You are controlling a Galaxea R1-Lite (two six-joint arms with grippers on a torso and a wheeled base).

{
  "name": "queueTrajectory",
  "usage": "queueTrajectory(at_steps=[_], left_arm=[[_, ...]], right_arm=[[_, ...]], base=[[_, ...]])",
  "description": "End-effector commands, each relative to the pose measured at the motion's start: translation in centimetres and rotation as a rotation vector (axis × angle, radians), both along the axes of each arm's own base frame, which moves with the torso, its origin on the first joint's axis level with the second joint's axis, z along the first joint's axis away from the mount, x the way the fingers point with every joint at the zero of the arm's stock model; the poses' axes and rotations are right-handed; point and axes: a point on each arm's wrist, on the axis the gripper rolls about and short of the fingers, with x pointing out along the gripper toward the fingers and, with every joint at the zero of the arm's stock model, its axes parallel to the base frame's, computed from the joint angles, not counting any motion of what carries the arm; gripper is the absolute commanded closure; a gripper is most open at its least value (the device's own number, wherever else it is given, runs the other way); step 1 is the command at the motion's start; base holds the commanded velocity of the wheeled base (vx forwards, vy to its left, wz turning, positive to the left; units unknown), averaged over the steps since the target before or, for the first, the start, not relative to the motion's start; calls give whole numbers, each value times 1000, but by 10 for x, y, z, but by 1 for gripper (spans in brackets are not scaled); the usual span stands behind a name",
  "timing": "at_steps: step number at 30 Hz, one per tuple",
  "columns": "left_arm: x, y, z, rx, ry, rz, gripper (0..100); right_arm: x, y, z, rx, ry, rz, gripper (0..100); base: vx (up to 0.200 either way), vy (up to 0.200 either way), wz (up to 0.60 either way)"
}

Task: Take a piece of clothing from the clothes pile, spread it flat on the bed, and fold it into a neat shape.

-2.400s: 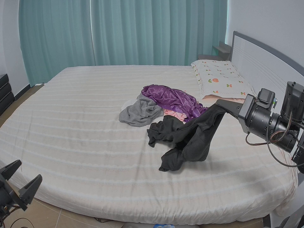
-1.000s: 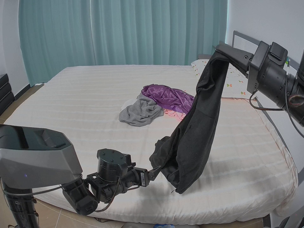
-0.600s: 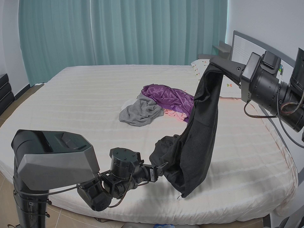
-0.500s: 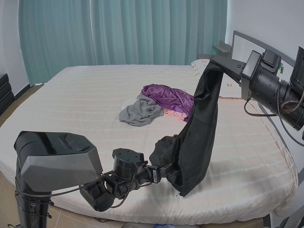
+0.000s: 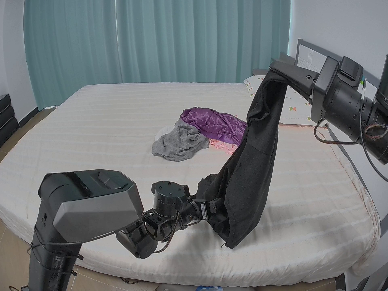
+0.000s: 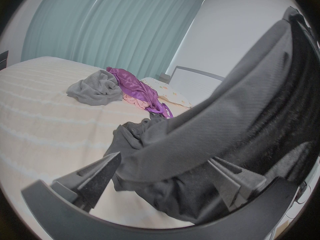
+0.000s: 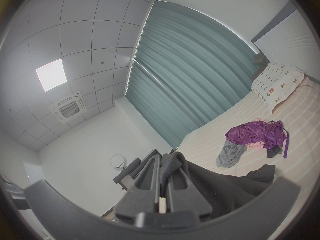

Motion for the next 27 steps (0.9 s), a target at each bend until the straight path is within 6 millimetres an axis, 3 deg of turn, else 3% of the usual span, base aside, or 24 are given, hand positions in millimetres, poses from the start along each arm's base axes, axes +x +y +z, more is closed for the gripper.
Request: queueTrajectory(at_steps=[1, 7, 11, 12, 14, 16, 17, 21, 24, 27], left_arm=[[20, -1, -24, 9, 5, 47, 100], [28, 9, -21, 26, -19, 156, 100], [40, 33, -3, 27, -55, 283, 100], [44, 52, 13, 22, -69, 343, 100], [45, 71, 32, 18, -76, 388, 100], [45, 77, 40, 13, -83, 402, 100], [45, 97, 64, -4, -110, 447, 100], [42, 130, 116, -47, -178, 526, 100], [36, 143, 147, -75, -229, 561, 100], [30, 148, 167, -101, -277, 575, 100]], right_arm=[[-3, -3, 0, 0, 0, -4, 100], [8, -12, -10, -19, 30, -45, 100], [23, -19, -20, -40, 64, -95, 100], [37, -24, -29, -56, 92, -135, 100], [52, -29, -41, -77, 126, -175, 100], [59, -31, -45, -85, 139, -191, 100], [76, -36, -57, -100, 169, -230, 100], [118, -48, -66, -81, 127, -330, 100], [138, -58, -60, -69, 30, -422, 100], [143, -61, -46, -38, -22, -458, 100]], base=[[0, 0, 0], [0, 0, 0], [0, 0, 0], [0, 0, 0], [0, 0, 0], [0, 0, 0], [0, 0, 0], [0, 0, 0], [0, 0, 0], [0, 0, 0]])
